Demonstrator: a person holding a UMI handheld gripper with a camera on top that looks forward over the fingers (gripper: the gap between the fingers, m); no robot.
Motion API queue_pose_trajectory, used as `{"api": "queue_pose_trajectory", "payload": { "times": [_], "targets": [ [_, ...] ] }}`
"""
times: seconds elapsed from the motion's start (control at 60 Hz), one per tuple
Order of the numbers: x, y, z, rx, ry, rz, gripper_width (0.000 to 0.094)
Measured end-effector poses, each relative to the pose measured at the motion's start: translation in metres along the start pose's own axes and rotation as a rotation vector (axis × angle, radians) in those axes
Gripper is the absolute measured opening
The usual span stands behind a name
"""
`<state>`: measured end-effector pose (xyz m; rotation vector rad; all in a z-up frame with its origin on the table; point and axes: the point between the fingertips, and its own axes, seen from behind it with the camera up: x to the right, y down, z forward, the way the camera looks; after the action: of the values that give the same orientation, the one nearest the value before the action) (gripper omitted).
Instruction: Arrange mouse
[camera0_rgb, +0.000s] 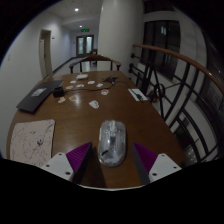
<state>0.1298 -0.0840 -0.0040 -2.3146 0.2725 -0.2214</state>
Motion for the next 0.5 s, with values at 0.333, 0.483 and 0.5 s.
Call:
{"api": "queue_pose_trajectory", "payload": {
  "times": [0.333,0.483,0.5],
  "targets": [
    [-0.004,-0.012,0.018,0.103,-0.03,0.012,0.0391],
    [-0.015,-0.023,-0.022,0.109,0.053,-0.038,0.0372],
    [-0.021,-0.029,-0.03,0.13,0.046,-0.025,0.0371]
  ]
}}
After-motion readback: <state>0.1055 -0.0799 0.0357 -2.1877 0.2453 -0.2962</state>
